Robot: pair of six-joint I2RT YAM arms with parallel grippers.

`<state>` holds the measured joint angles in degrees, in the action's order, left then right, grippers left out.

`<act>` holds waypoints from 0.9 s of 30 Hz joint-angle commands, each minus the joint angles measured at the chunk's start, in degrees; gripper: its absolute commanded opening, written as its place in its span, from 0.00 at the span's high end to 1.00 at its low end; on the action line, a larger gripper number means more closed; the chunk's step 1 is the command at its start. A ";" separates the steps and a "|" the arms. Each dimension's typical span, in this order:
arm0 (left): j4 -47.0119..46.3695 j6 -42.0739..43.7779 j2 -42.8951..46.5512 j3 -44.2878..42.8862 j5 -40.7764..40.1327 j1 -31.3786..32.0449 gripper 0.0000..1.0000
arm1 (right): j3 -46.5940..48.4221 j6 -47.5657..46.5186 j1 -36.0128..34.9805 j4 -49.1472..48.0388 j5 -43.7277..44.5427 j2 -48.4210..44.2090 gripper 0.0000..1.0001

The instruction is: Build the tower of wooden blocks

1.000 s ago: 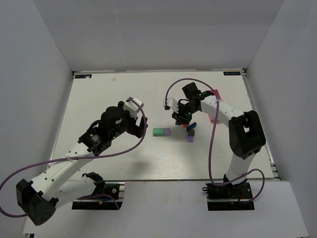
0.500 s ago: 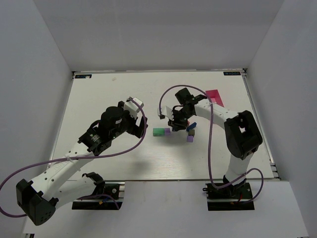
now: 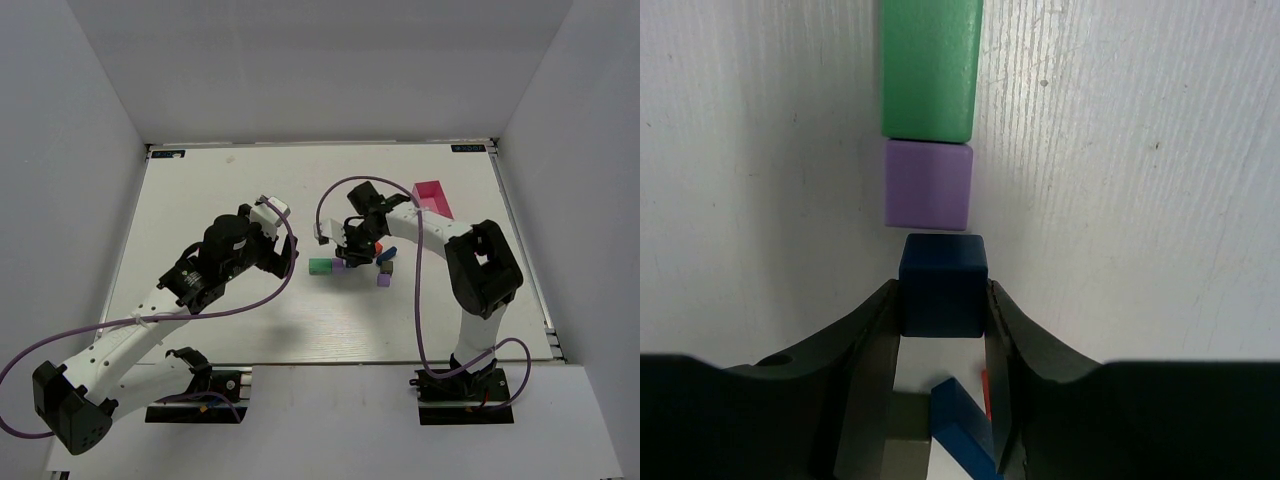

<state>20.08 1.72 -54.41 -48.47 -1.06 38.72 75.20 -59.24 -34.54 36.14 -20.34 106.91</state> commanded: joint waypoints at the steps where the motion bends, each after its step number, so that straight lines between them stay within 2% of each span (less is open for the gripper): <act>1: -0.30 0.31 1.41 0.13 0.01 -0.31 0.00 | -0.05 0.36 -0.61 -1.07 0.21 0.66 0.89; 27: -0.30 0.31 1.41 0.13 0.01 -0.31 0.00 | -0.14 1.15 -1.58 -1.07 0.12 1.98 0.89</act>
<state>20.08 1.72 -54.41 -48.47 -1.06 38.72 75.20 -58.70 -35.73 35.83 -19.62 108.90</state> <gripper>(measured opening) 0.997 0.413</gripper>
